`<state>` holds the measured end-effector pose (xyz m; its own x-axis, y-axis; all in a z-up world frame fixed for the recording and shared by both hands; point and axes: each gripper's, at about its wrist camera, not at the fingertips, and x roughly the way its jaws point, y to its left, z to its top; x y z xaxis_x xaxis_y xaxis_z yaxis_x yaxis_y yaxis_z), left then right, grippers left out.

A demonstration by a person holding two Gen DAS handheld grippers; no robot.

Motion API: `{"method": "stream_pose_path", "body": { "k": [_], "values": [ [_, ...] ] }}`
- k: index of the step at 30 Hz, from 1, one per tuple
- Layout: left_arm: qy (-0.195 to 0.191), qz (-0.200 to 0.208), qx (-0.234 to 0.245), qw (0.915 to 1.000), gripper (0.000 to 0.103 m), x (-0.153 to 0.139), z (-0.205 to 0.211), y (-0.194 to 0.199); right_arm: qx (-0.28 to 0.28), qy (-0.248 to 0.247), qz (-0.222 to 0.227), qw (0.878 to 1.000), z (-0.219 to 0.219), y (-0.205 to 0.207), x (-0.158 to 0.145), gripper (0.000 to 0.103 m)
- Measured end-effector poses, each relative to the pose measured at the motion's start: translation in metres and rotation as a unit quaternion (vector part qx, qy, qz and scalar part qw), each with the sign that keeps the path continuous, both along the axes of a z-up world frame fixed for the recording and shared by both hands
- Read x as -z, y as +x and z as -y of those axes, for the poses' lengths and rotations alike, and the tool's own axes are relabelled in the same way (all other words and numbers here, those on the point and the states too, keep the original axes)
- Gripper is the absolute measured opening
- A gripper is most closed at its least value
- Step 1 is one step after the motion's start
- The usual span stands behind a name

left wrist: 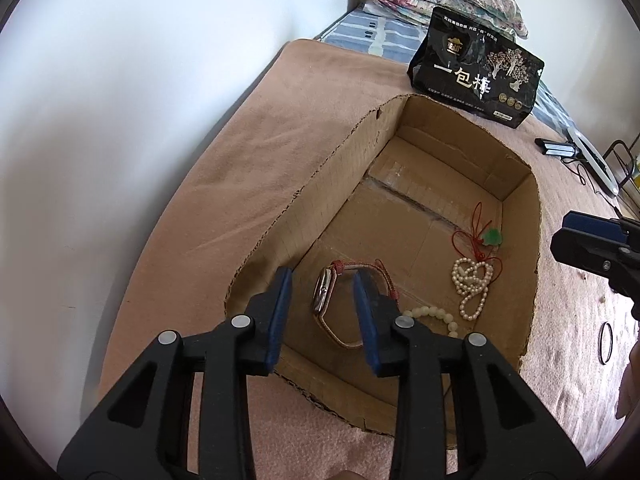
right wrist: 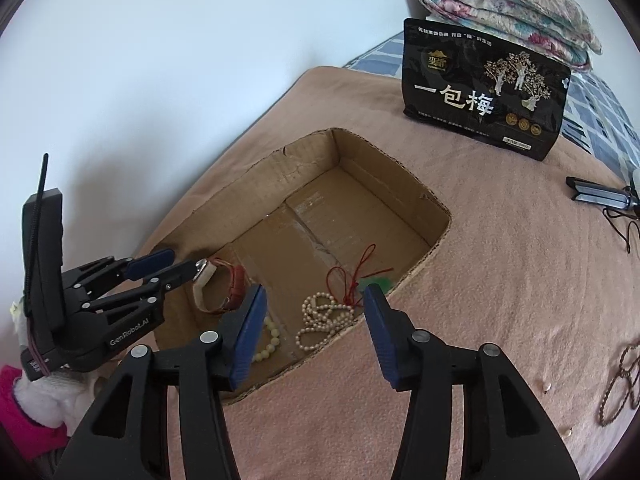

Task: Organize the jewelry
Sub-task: 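Open the left tool releasing the watch while the right tool releases the pearl necklace, then withdraw both open tools from the box toward the remaining jewelry on the bed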

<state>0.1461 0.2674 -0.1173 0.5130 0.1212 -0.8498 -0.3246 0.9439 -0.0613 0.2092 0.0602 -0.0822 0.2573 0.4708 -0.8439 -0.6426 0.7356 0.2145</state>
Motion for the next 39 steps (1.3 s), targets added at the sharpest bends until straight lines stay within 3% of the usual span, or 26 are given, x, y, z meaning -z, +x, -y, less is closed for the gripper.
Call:
{"method": "stream_pose_path", "body": {
  "k": [11, 19, 25, 28, 39],
  "values": [
    [0.001, 0.005, 0.012, 0.9999, 0.032, -0.005, 0.01, 0.001, 0.013, -0.011, 0.015, 1.0, 0.02, -0.004, -0.005, 0.051],
    [0.009, 0.015, 0.032, 0.9993, 0.032, -0.013, 0.027, 0.002, 0.033, -0.018, 0.05, 0.998, 0.051, -0.007, -0.015, 0.071],
    [0.009, 0.015, 0.052, 0.9985, 0.033, -0.019, 0.042, 0.005, 0.059, -0.027, 0.063, 0.996, 0.081, -0.002, -0.019, 0.072],
    [0.01, 0.019, 0.065, 0.9976, 0.042, -0.023, 0.053, 0.007, 0.076, -0.033, 0.068, 0.994, 0.098, 0.002, -0.02, 0.072],
    [0.007, 0.032, 0.13, 0.991, 0.042, -0.039, 0.107, 0.017, 0.141, -0.048, 0.07, 0.986, 0.177, 0.017, -0.022, 0.072]
  ]
}}
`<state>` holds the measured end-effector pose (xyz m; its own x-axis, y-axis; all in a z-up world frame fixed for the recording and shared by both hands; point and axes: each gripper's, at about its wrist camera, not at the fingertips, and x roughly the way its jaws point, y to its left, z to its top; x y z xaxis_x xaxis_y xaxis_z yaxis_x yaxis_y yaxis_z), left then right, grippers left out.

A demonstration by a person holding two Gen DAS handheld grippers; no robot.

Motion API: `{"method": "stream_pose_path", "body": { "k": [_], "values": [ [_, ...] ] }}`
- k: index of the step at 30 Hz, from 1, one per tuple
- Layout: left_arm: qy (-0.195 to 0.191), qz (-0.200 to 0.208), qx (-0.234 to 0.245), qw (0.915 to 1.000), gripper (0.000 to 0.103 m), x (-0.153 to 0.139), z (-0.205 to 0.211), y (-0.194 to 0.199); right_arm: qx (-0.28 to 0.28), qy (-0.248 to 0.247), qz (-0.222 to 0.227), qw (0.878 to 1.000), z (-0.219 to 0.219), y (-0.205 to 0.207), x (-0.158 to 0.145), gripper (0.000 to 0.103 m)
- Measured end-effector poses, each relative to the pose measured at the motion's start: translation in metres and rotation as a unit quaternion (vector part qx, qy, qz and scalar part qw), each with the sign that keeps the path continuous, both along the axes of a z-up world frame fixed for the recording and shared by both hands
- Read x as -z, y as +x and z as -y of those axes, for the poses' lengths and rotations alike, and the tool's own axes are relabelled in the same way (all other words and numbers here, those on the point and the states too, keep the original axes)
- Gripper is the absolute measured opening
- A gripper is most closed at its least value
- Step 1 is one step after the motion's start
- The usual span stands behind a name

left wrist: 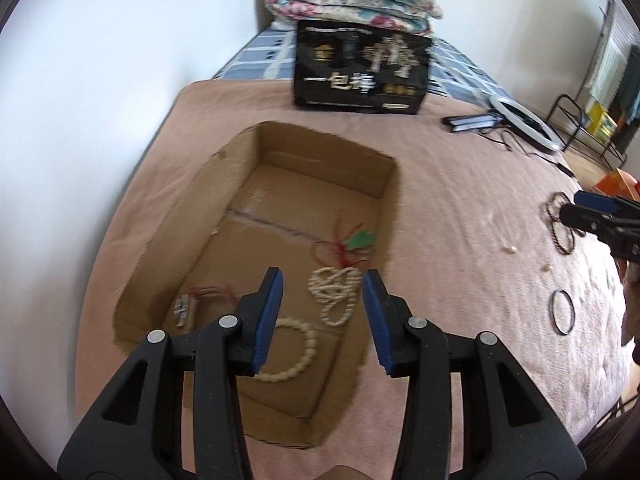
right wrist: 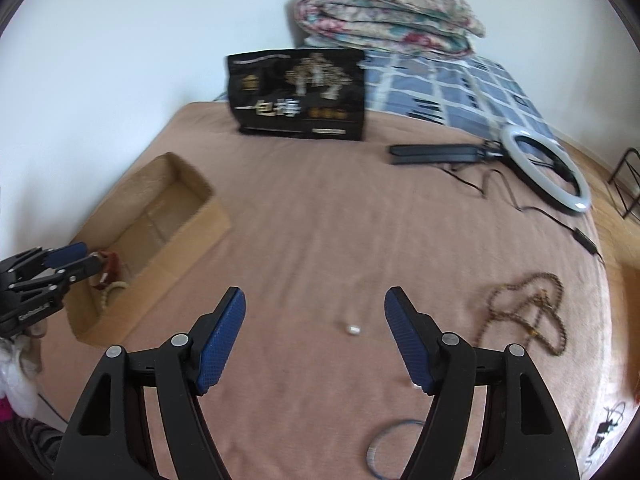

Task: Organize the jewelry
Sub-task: 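Withdraw both open tools from the box toward the remaining jewelry on the bed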

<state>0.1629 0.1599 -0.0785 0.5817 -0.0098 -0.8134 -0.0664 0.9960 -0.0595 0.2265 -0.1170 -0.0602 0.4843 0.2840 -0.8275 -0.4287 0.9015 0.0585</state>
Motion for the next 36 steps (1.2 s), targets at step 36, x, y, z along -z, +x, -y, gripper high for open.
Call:
{"method": "stream_pose_path", "body": {
  "k": [36],
  "values": [
    [-0.045, -0.044, 0.176, 0.9824, 0.042, 0.042, 0.183, 0.06, 0.146, 0.007, -0.028, 0.989, 0.242, 0.071, 0.057, 0.072]
  ]
}}
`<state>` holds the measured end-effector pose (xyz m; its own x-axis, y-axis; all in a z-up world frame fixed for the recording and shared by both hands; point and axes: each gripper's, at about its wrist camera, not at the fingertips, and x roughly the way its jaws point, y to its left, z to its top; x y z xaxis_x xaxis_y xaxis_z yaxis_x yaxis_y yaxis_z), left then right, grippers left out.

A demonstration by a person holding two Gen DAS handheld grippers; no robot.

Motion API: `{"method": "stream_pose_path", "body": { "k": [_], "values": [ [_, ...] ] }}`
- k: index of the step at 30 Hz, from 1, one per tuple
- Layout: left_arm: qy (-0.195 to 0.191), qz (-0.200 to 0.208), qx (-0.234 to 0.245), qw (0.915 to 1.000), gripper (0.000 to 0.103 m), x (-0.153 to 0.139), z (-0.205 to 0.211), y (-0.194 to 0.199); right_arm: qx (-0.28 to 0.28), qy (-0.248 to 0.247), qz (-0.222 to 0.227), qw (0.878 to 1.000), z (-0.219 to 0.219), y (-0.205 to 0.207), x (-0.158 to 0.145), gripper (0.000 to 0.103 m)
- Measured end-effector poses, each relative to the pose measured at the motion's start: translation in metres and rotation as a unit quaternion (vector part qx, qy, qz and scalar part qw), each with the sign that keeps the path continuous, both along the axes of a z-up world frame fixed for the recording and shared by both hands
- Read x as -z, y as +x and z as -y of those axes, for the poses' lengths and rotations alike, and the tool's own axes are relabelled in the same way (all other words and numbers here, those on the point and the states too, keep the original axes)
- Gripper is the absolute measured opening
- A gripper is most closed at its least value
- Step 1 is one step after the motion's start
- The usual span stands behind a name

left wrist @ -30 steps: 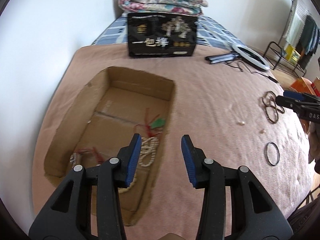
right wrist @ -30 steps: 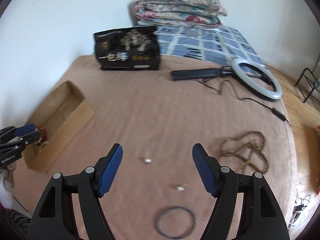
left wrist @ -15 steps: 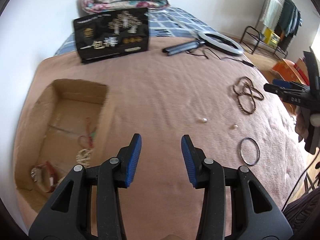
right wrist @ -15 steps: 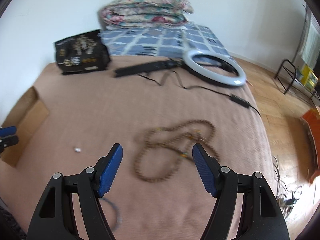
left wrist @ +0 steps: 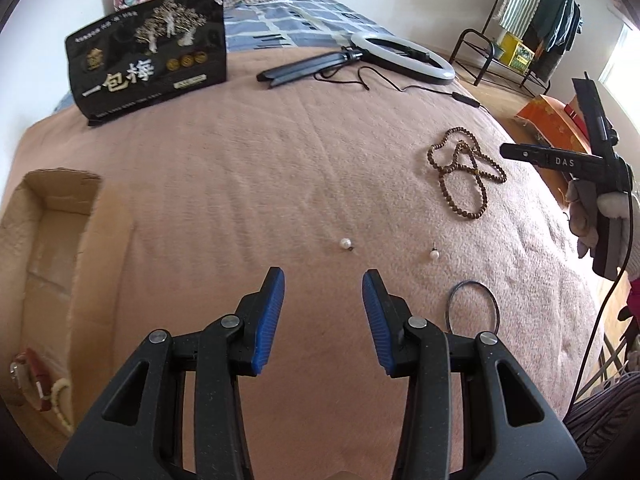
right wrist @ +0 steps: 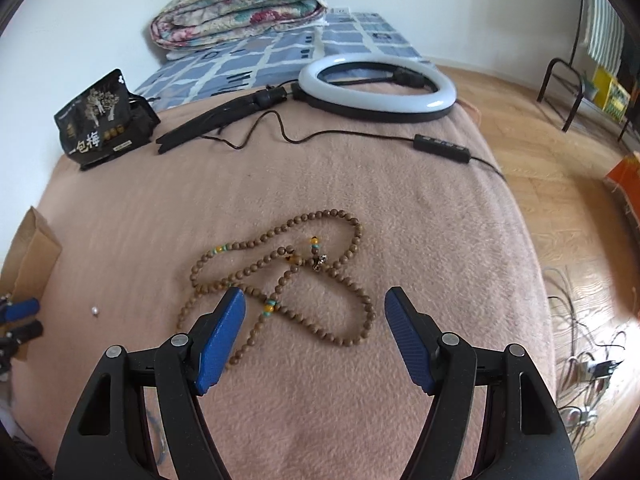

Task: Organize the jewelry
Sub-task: 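Withdraw both open tools from the box toward the remaining jewelry on the bed, then close the left tool on a loose pearl stud while the right tool grasps the brown bead necklace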

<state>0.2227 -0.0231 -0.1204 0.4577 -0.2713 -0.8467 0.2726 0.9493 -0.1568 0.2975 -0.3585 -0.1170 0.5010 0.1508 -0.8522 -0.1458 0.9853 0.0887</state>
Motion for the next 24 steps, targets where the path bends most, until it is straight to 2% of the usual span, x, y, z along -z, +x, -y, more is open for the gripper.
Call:
{"method": "stream_pose_path", "body": {
  "k": [10, 21, 23, 24],
  "values": [
    [-0.003, -0.015, 0.017, 0.9997, 0.039, 0.024, 0.017, 0.015, 0.002, 0.045, -0.044, 0.998, 0.009, 0.03, 0.03, 0.072],
    [0.007, -0.021, 0.027, 0.9994, 0.038, 0.041, 0.026, 0.027, -0.038, 0.092, -0.067, 0.993, -0.001, 0.038, 0.044, 0.072],
    [0.01, -0.019, 0.028, 0.9994, 0.031, 0.044, 0.028, 0.029, -0.053, 0.106, -0.073, 0.99, -0.006, 0.038, 0.044, 0.072],
    [0.012, -0.018, 0.029, 0.9993, 0.031, 0.044, 0.029, 0.03, -0.061, 0.107, -0.075, 0.99, -0.009, 0.036, 0.043, 0.072]
  ]
}}
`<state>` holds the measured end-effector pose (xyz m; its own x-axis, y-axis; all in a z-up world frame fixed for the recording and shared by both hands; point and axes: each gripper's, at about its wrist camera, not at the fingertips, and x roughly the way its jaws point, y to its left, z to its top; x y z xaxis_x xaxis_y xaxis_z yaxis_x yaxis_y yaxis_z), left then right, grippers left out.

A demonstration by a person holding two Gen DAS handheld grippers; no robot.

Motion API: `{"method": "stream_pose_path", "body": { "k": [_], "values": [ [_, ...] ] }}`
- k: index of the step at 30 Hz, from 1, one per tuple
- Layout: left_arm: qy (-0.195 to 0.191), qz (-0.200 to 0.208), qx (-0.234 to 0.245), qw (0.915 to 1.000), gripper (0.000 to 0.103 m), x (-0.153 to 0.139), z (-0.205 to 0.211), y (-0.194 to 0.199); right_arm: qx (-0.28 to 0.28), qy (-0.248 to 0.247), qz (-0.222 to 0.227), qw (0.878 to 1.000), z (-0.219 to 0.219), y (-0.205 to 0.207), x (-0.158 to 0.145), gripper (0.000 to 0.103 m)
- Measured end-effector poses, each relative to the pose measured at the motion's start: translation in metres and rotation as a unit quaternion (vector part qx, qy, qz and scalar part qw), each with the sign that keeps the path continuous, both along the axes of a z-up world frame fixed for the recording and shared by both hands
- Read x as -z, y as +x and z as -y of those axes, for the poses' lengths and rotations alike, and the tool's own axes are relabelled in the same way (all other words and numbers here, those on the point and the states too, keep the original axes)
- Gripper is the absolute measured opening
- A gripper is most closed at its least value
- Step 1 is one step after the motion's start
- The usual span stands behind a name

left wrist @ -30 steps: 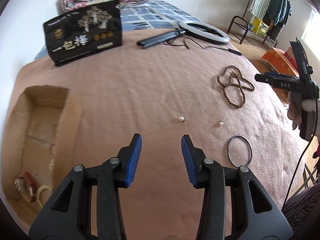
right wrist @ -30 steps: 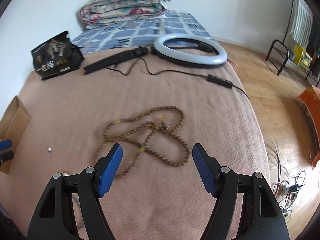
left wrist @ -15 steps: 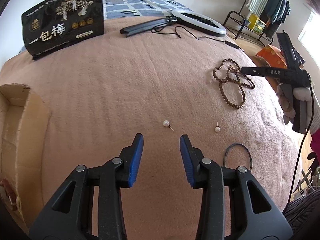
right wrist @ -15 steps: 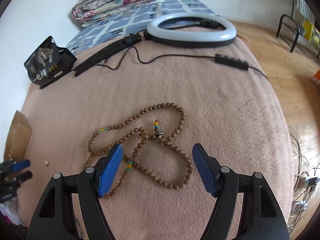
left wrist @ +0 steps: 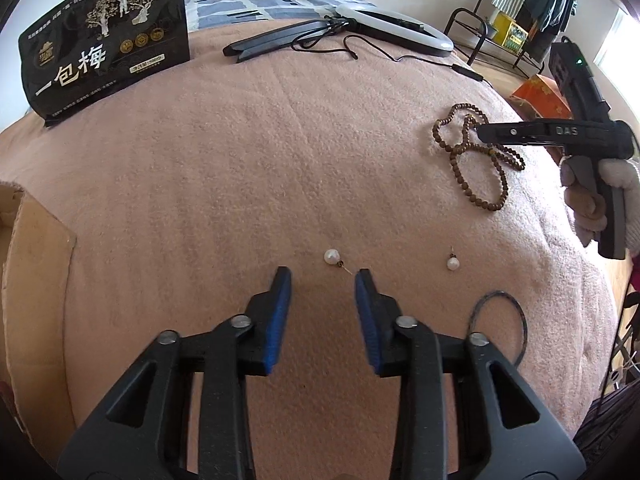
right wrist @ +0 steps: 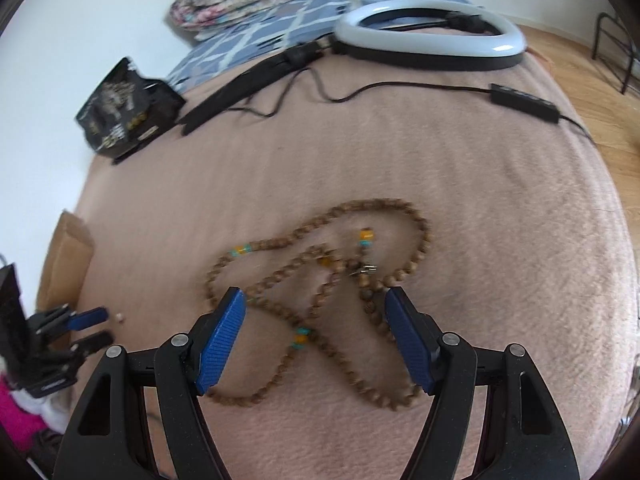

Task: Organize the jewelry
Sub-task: 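Close the left tool on a loose pearl stud while the right tool grasps the brown bead necklace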

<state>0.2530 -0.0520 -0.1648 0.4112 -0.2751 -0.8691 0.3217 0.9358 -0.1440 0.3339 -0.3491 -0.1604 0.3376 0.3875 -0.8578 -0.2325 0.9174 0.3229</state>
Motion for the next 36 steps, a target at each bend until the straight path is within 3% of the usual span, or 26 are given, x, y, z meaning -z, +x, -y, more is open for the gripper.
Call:
{"method": "stream_pose_path", "body": {
  "k": [6, 11, 15, 17, 21, 22, 30, 36],
  "values": [
    [0.004, 0.003, 0.005, 1.0, 0.03, 0.006, 0.006, 0.007, -0.058, -0.036, 0.008, 0.998, -0.03, -0.006, 0.001, 0.072],
    [0.013, 0.011, 0.006, 0.9998, 0.018, 0.009, 0.011, 0.012, -0.093, -0.102, 0.024, 0.99, -0.049, -0.009, 0.007, 0.072],
    [0.024, 0.019, 0.011, 0.9995, 0.017, 0.009, 0.014, 0.012, -0.111, -0.142, 0.033, 0.983, -0.059, -0.009, 0.01, 0.069],
    [0.031, 0.025, 0.015, 0.9991, 0.017, 0.01, 0.015, 0.011, -0.112, -0.16, 0.036, 0.98, -0.061, -0.008, 0.011, 0.06],
    [0.035, 0.03, 0.016, 0.9988, 0.016, 0.01, 0.017, 0.01, -0.097, -0.165, 0.036, 0.981, -0.054, -0.006, 0.007, 0.013],
    [0.035, 0.03, 0.015, 0.9988, 0.016, 0.009, 0.017, 0.01, -0.094, -0.167, 0.036, 0.981, -0.052, -0.006, 0.006, 0.011],
    [0.031, 0.035, 0.021, 0.9987, 0.016, -0.003, 0.015, 0.003, -0.079, -0.166, 0.051, 0.982, -0.047, -0.019, -0.007, 0.01],
    [0.021, 0.048, 0.02, 0.9984, 0.016, -0.025, 0.01, -0.009, -0.064, -0.149, 0.078, 0.984, -0.042, -0.032, -0.036, 0.01]
  ]
}}
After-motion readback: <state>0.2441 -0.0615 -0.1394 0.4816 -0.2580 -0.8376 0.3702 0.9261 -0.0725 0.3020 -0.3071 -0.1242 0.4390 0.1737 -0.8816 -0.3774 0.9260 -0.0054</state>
